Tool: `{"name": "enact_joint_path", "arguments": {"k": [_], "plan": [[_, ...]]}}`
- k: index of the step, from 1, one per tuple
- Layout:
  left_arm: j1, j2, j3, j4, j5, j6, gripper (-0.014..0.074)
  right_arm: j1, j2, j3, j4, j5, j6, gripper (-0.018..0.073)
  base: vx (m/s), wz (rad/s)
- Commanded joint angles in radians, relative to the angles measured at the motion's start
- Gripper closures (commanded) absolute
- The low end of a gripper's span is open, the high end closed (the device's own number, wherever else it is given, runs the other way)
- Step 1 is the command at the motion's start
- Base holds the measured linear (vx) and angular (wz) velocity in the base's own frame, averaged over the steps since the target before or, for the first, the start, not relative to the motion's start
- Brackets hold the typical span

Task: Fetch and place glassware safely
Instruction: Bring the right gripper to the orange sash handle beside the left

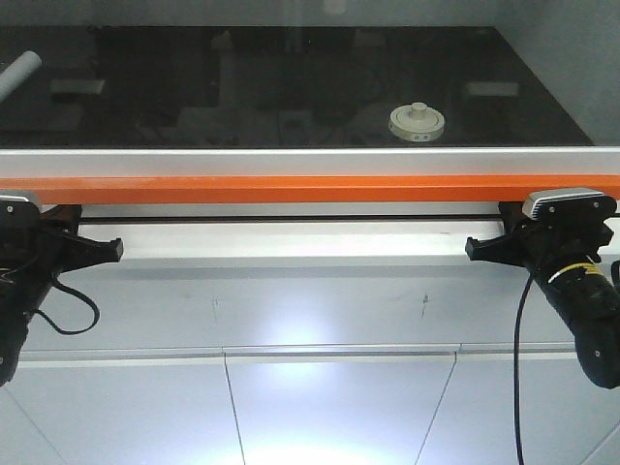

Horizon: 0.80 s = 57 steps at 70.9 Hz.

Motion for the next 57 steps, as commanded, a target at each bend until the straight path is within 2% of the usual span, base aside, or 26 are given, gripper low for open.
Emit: {"name": "enact_joint_path", "arguments": {"k": [1,26,42,57], "plan": [[-0.007,-0.035,-0.027,-0.002,-0.105,-0.003,0.0603,0.001,-0.043,-0.032,0.000,-0.102,-0.003,0.0559,0.00,0.00],[-0.007,-0.035,-0.027,-0.002,-0.132,-0.003,0.0603,0.001,-0.043,-0.032,0.001,-0.105,-0.003,0.0559,0.00,0.00],[-0.007,-0.037,-0.029,0.039,-0.146,-0.003,0.0603,0.001,-0.059,-0.032,0.001,-0.114,0.003,0.0559,0.00,0.00],[-0.007,-0.039,-0.029,0.045,-0.146,-0.003,0.0603,0.001,-0.093,-0.032,0.003,-0.095,0.003,0.0559,0.00,0.00]]}}
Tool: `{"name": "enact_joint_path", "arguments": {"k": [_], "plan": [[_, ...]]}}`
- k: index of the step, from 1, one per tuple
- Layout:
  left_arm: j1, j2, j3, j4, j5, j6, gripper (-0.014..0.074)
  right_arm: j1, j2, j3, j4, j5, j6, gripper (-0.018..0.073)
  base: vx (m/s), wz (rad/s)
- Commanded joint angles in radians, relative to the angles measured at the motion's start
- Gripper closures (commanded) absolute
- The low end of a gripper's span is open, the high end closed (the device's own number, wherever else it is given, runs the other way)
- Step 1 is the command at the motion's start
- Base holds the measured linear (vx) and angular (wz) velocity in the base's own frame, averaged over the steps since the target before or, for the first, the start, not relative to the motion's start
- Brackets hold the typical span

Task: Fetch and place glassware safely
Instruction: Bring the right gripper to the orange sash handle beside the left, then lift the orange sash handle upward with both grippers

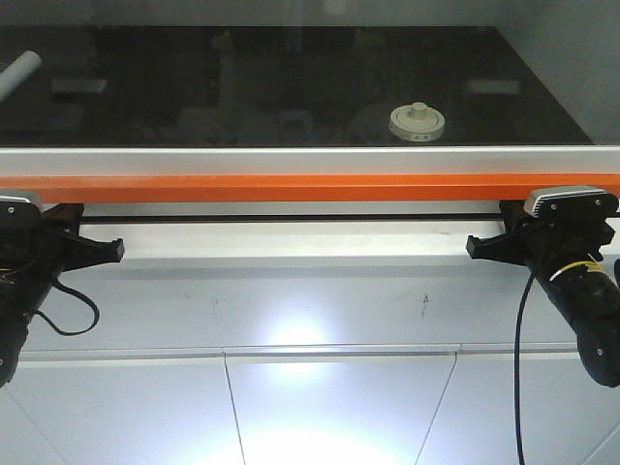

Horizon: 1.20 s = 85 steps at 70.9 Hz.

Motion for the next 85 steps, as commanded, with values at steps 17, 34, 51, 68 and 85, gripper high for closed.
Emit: {"name": "enact_joint_path", "arguments": {"k": [17,34,51,68,85], "plan": [[-0.007,-0.095,-0.064,0.017,-0.053,-0.003,0.0603,0.001,-0.103,-0.032,0.002,-0.116,-0.002,0.0559,0.00,0.00],[-0.007,-0.157,-0.073,0.017,-0.031,-0.003,0.0603,0.001,-0.154,-0.032,0.002,-0.083,-0.002,0.0559,0.00,0.00],[-0.007,-0.216,-0.073,0.017,-0.006,-0.003,0.0603,0.001,-0.202,-0.043,0.002,-0.058,-0.002,0.0559,0.00,0.00],[-0.007,-0.271,-0.098,0.017,0.040,-0.003,0.0603,0.001,-0.255,-0.120,-0.014,0.048,-0.002,0.0559,0.00,0.00],[-0.007,-0.334,-0.163,0.017,0.152,-0.003,0.0603,0.001,-0.327,-0.158,-0.028,0.074,0.001,0.0559,0.00,0.00]]}}
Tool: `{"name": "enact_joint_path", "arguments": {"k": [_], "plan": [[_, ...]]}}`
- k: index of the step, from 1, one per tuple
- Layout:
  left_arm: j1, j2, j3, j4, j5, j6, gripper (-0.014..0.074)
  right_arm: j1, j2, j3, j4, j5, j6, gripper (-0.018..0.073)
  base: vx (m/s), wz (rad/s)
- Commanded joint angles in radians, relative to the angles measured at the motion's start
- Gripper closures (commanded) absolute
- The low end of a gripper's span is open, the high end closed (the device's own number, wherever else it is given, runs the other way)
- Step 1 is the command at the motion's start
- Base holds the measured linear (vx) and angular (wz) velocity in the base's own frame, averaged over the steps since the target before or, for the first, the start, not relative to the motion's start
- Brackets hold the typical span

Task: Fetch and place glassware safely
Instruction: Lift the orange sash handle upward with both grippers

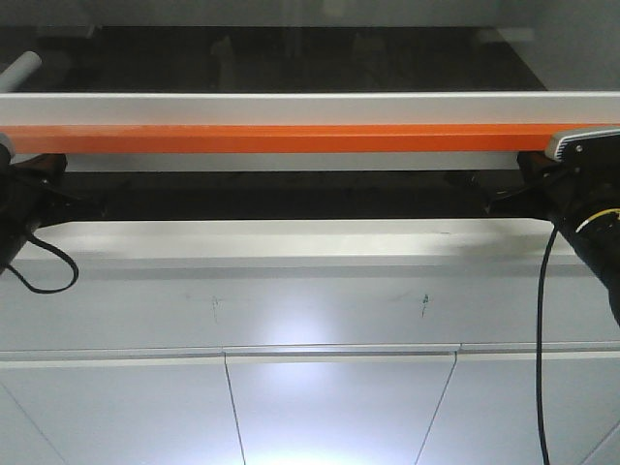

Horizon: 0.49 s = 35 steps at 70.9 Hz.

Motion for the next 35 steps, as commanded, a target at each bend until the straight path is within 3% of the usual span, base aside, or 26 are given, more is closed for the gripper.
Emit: {"name": "enact_joint_path", "arguments": {"k": [1,35], "plan": [[-0.007,-0.085,-0.077,0.000,-0.161,-0.004,0.0603,0.001,-0.101,-0.064,0.003,-0.211,-0.005,0.0559,0.00,0.00],[-0.007,-0.206,-0.214,0.000,-0.023,-0.004,0.0603,0.001,-0.240,-0.214,-0.001,0.001,-0.005,0.0559,0.00,0.00]]}}
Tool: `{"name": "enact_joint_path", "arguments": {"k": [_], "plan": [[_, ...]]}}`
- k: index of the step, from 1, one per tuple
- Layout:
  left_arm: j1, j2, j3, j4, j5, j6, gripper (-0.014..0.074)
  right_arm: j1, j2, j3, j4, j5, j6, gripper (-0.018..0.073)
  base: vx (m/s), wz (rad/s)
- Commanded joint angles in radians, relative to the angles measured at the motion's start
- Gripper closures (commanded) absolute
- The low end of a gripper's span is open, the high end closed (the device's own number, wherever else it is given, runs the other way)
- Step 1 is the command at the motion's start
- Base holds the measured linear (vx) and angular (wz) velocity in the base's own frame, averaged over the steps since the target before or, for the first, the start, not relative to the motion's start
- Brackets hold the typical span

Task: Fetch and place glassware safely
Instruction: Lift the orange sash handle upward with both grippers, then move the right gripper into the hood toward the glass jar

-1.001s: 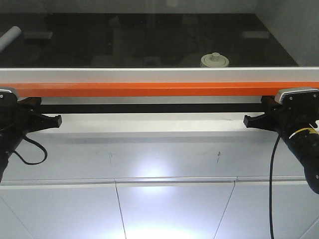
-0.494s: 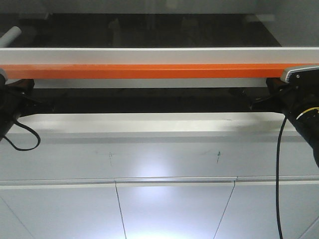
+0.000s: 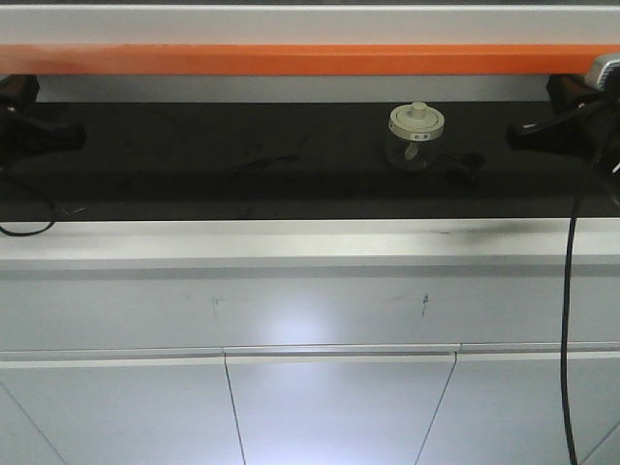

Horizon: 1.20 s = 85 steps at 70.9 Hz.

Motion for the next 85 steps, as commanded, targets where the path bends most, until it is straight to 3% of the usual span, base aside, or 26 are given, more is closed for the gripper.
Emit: {"name": "enact_joint_path", "arguments": {"k": [1,40,53,78,85], "plan": [[-0.007,-0.080,-0.081,0.000,-0.107,-0.004,0.0603,0.001,-0.084,-0.086,0.002,-0.123,-0.006,0.0559,0.00,0.00],[-0.007,-0.180,-0.133,0.000,0.068,-0.004,0.0603,0.001,-0.179,-0.109,0.002,0.018,-0.006,0.0559,0.00,0.00],[-0.007,-0.227,-0.133,0.007,0.133,-0.004,0.0603,0.001,-0.223,-0.109,0.002,0.094,0.055,0.0559,0.00,0.00],[-0.007,-0.402,-0.124,0.007,0.500,-0.004,0.0603,0.001,-0.372,-0.109,-0.020,0.415,0.092,0.0559,0.00,0.00],[-0.007,-0.464,-0.087,0.007,0.545,-0.004,0.0603,0.001,-0.416,-0.109,-0.020,0.499,0.095,0.0559,0.00,0.00]]}}
